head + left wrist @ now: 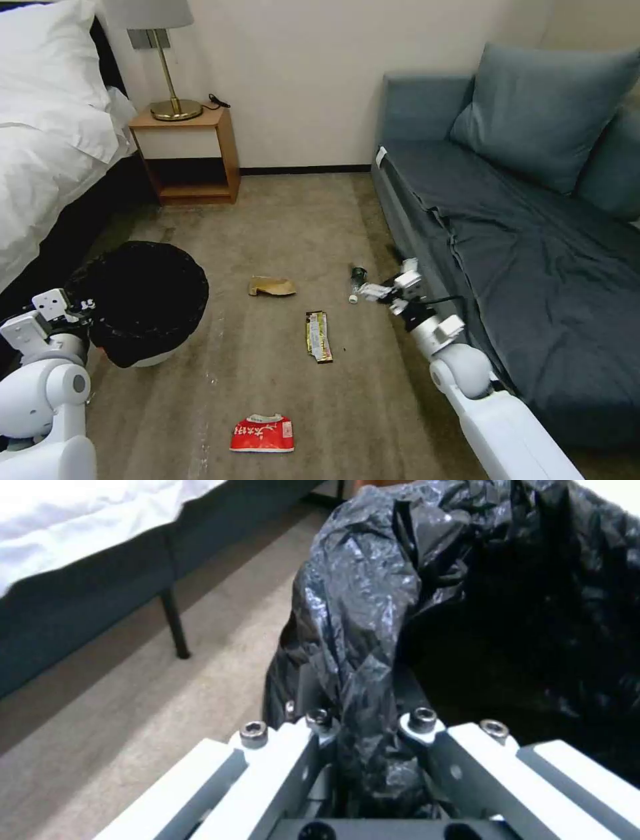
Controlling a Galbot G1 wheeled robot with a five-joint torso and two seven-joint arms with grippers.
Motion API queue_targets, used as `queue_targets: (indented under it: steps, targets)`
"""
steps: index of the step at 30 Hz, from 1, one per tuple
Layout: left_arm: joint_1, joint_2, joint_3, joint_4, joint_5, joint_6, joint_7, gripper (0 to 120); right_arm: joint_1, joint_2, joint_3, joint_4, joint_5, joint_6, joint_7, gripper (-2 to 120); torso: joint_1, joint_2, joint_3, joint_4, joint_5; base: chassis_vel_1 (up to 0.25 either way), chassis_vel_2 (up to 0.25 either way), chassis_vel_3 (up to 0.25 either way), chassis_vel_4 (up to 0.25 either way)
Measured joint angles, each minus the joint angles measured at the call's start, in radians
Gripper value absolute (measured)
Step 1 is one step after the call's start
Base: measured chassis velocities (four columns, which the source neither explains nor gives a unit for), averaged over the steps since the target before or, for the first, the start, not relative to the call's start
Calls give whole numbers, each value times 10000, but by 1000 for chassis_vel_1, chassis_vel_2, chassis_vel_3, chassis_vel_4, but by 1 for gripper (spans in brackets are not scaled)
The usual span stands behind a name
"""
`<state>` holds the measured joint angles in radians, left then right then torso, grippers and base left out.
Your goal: Pick up the trash bin, then pick up the garbage on the floor and place it into the trash bin.
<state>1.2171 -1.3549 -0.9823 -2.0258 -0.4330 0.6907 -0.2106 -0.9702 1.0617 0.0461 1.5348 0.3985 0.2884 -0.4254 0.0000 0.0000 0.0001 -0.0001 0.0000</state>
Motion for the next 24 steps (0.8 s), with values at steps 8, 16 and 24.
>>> queue_targets:
  steps: [8, 16, 24]
  targets:
    - [-35, -365, 278, -78, 483, 69, 0, 4, 1432, -79, -3160, -1825, 382, -403, -1551, 100, 0, -1, 0, 1, -3, 0, 0, 0, 0]
    - [86, -621, 467, -454, 770, 135, -11, 4, 2860, 327, -5882, -3029, 478, -324, -1743, 100, 0, 0, 0, 2, -2, 0, 0, 0, 0]
    - [312, -835, 489, -559, 961, 147, -30, 4, 3107, 924, -6777, -3671, 441, -186, -1981, 100, 0, -1, -1, 3, -3, 0, 0, 0, 0]
